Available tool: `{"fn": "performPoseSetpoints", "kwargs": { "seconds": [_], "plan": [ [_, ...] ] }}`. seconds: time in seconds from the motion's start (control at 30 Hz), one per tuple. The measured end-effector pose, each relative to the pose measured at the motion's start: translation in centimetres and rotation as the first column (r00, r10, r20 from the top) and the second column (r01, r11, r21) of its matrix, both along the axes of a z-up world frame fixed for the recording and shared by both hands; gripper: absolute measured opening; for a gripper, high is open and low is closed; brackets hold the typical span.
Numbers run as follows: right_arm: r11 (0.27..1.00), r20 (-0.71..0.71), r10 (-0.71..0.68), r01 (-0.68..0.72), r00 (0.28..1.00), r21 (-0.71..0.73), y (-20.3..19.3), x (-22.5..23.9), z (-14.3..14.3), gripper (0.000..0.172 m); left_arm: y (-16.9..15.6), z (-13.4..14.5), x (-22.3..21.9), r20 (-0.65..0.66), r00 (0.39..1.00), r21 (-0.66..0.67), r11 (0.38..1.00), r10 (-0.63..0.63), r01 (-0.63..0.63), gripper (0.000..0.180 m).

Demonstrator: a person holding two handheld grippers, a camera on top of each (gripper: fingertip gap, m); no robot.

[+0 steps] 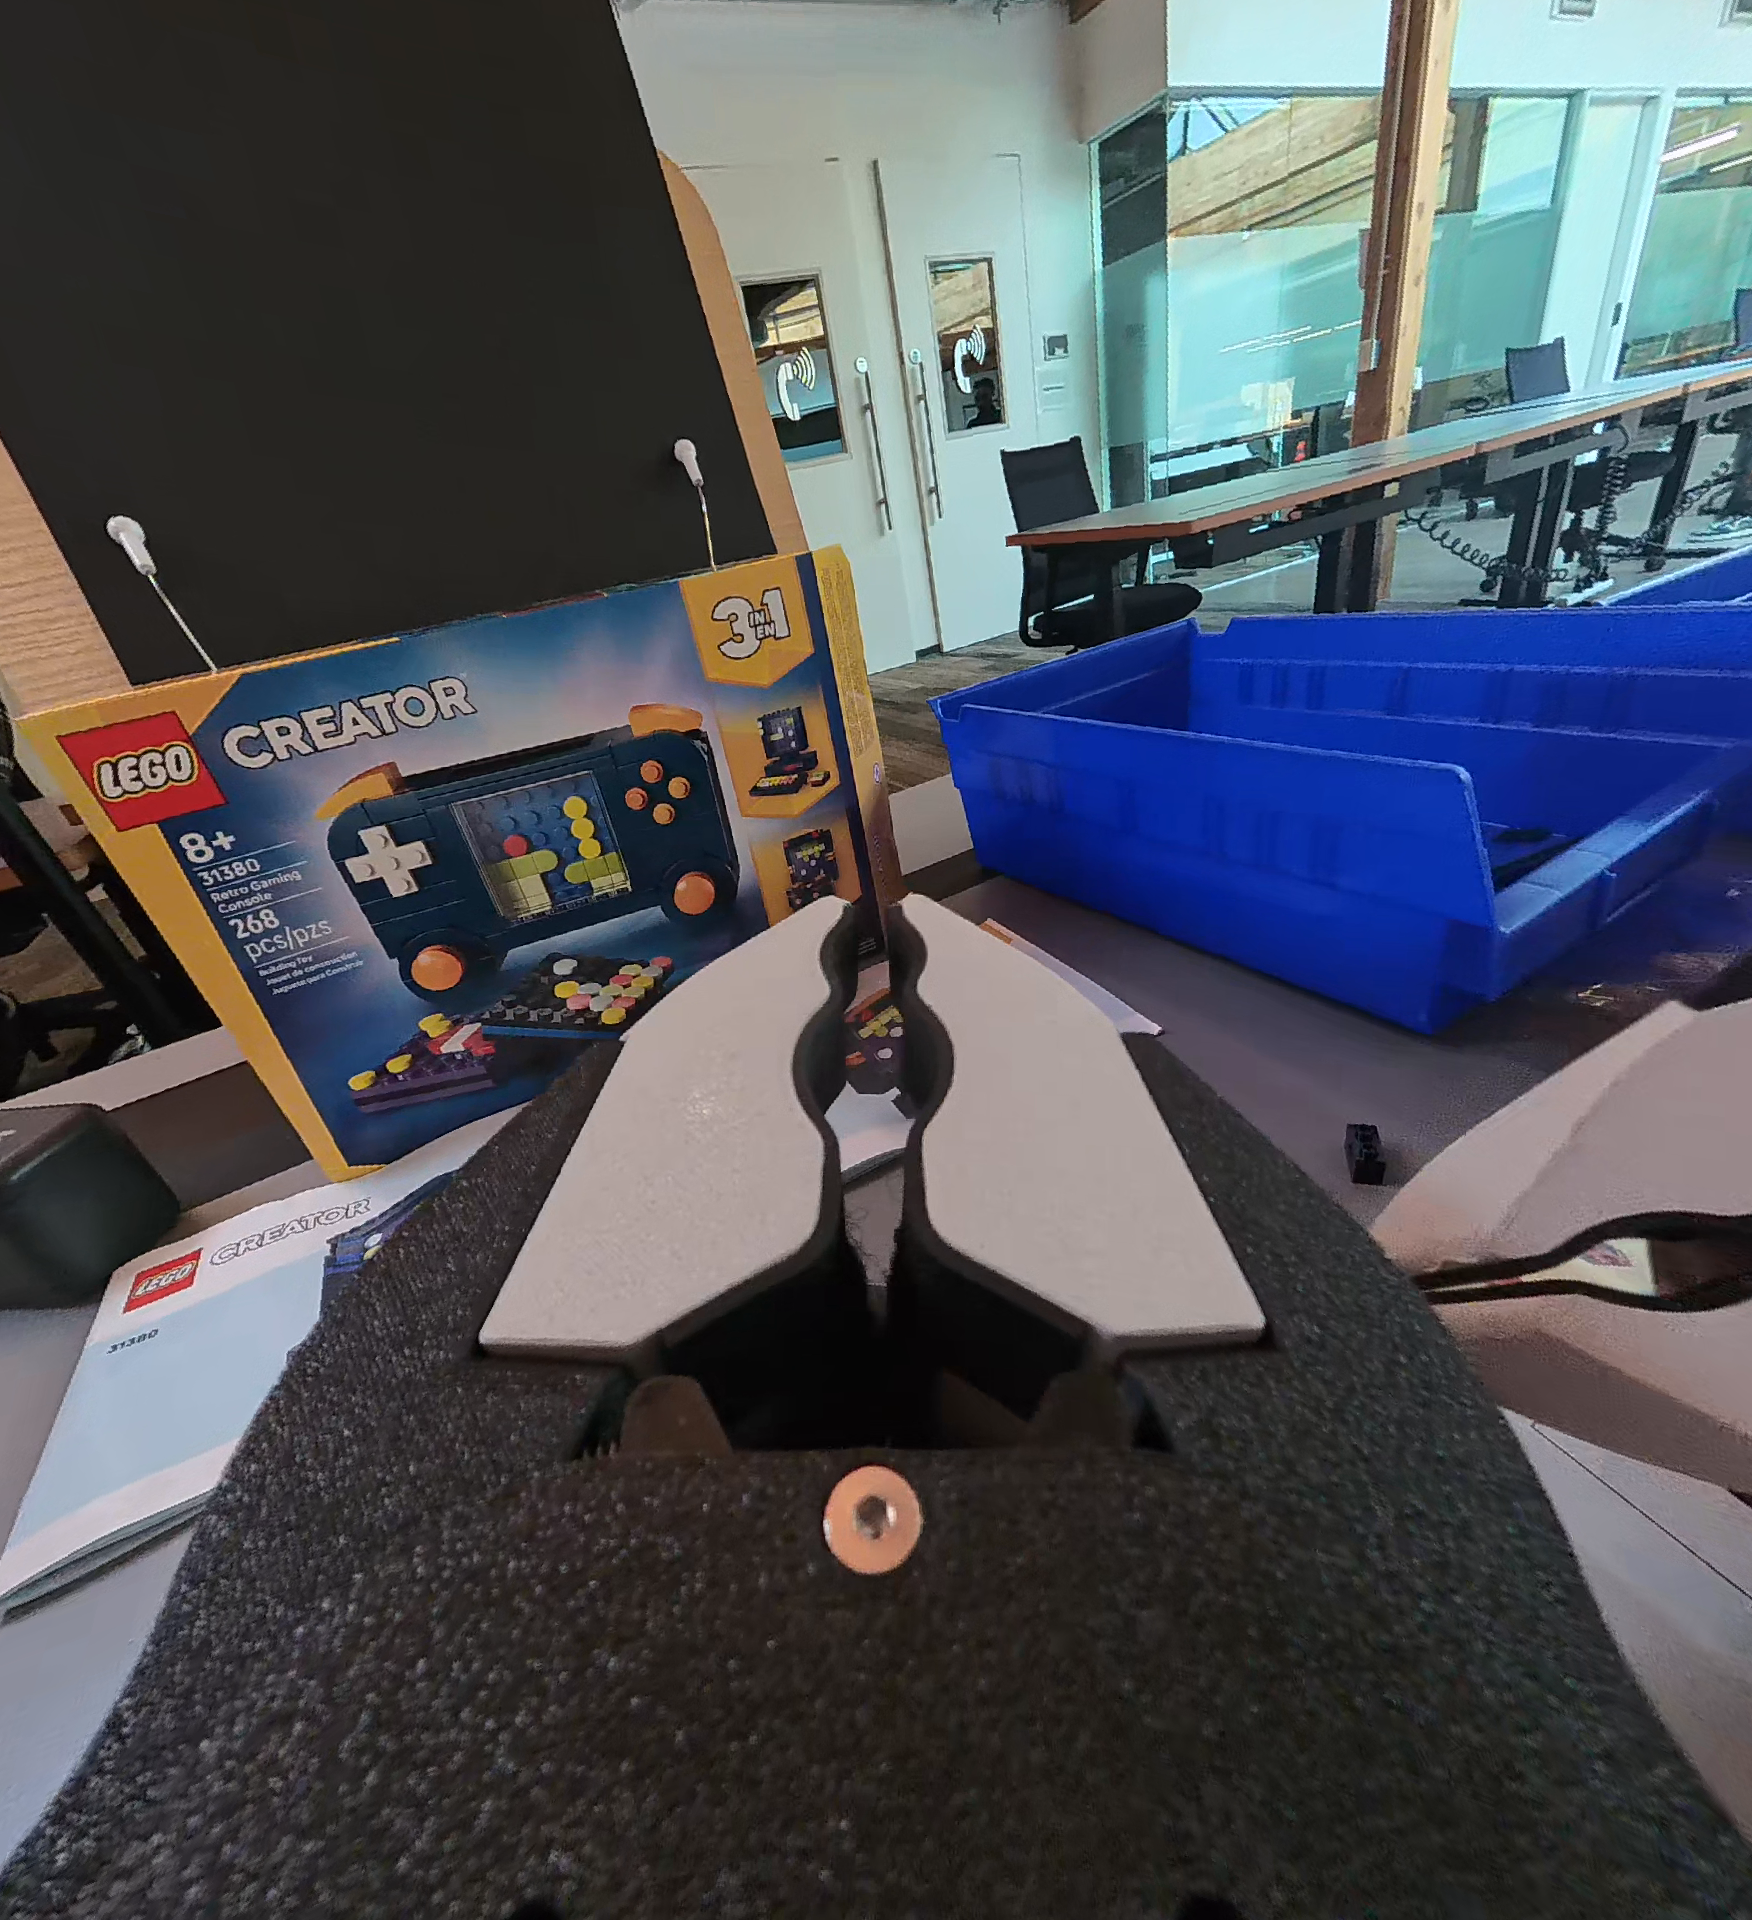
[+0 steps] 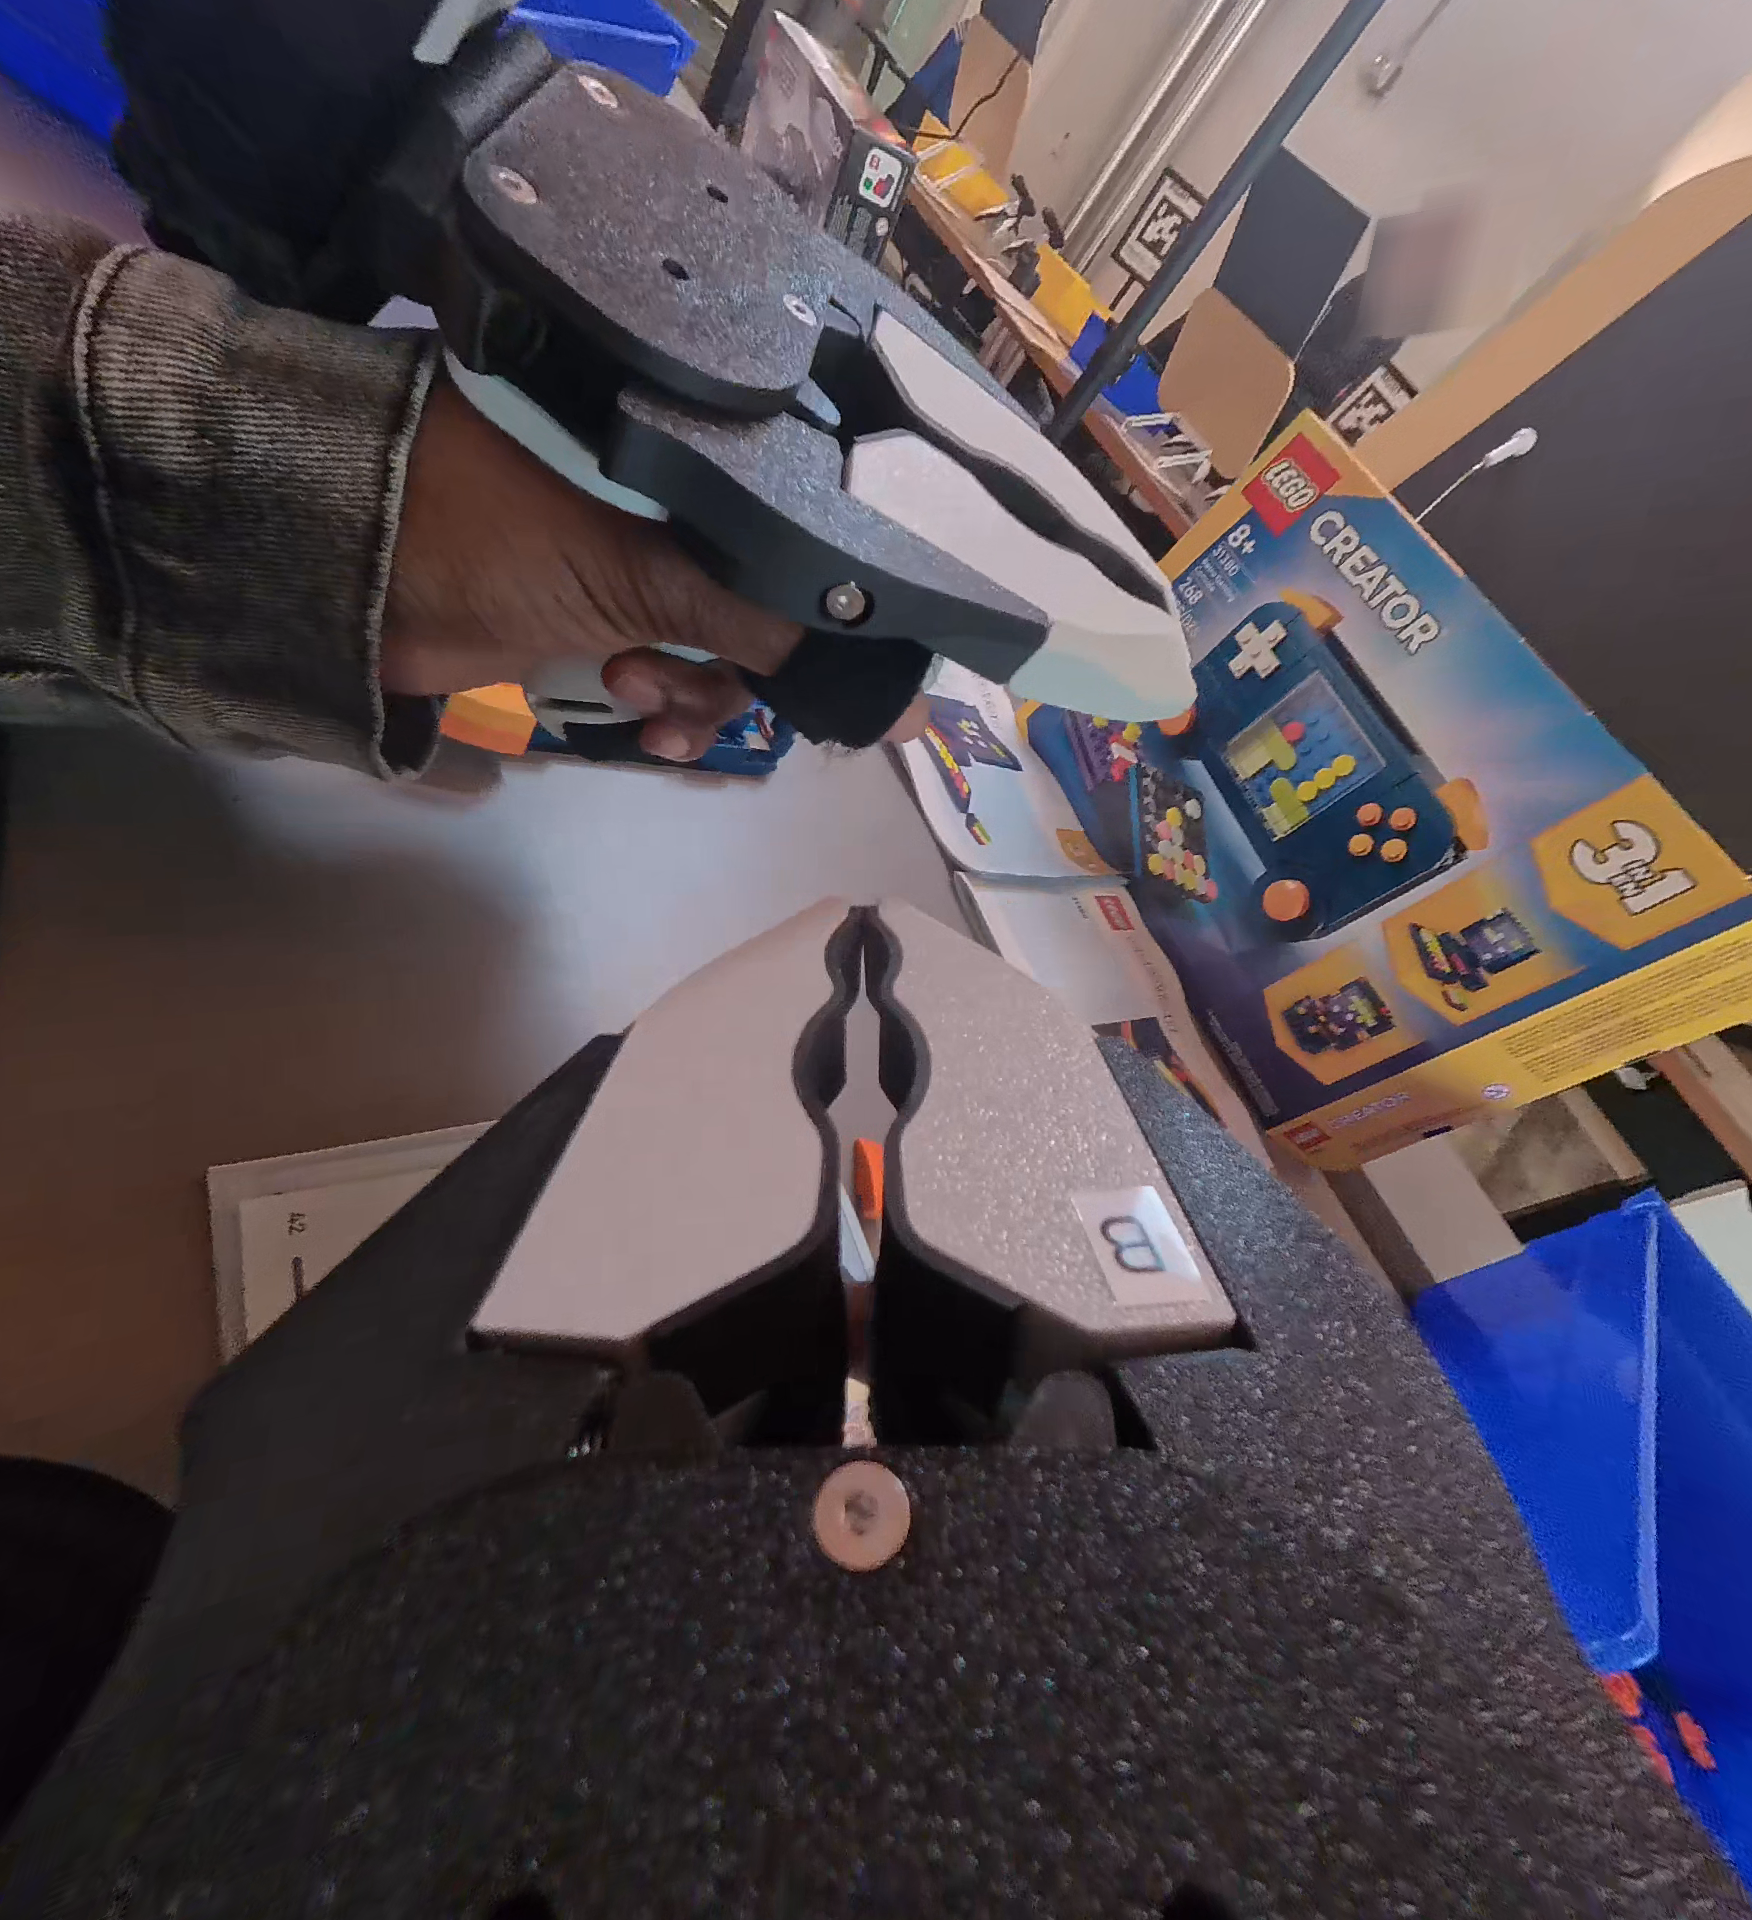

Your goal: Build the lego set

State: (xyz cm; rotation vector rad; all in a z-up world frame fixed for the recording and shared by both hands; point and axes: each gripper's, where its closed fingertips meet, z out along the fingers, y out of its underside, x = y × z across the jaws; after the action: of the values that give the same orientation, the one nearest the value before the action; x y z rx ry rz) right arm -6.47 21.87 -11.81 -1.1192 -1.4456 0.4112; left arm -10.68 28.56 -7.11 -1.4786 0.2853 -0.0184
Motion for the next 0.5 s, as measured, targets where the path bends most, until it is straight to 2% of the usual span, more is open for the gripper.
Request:
{"fn": "performPoseSetpoints", "kwargs": {
  "seconds": [0.07, 0.17, 0.2, 0.27, 0.37, 0.5],
  "plan": [
    [1.0, -0.008, -0.002, 0.002, 1.0, -0.009, 0.18, 0.08, -0.01, 0.0, -0.02, 0.02, 0.04, -0.002, 1.0, 0.001, 1.0, -0.002, 0.002, 0.004],
    [1.0, -0.006, -0.005, 0.005, 1.0, -0.026, 0.4, 0.14, -0.22, 0.012, -0.04, -0.02, 0.27, -0.006, 1.0, 0.0, 1.0, -0.011, 0.011, 0.006],
    [0.999, 0.0, -0.007, 0.006, 1.0, -0.039, 0.48, 0.15, -0.4, 0.013, -0.04, -0.06, 0.37, -0.009, 1.0, -0.001, 1.0, -0.014, 0.014, 0.006],
    [0.998, 0.003, -0.001, 0.001, 1.0, -0.057, 0.53, 0.21, -0.57, 0.0, -0.03, -0.15, 0.54, -0.023, 1.0, -0.003, 1.0, -0.017, 0.017, 0.007],
    [0.996, -0.004, 0.003, -0.004, 1.0, -0.085, 0.57, 0.25, -0.58, 0.0, -0.08, -0.12, 0.7, -0.047, 0.999, 0.001, 1.0, -0.018, 0.018, 0.008],
    [0.997, 0.01, 0.016, -0.015, 1.0, -0.076, 0.35, 0.1, -0.89, 0.011, -0.13, -0.08, 0.87, -0.06, 0.998, 0.005, 1.0, -0.021, 0.022, 0.008]
  ]
}}
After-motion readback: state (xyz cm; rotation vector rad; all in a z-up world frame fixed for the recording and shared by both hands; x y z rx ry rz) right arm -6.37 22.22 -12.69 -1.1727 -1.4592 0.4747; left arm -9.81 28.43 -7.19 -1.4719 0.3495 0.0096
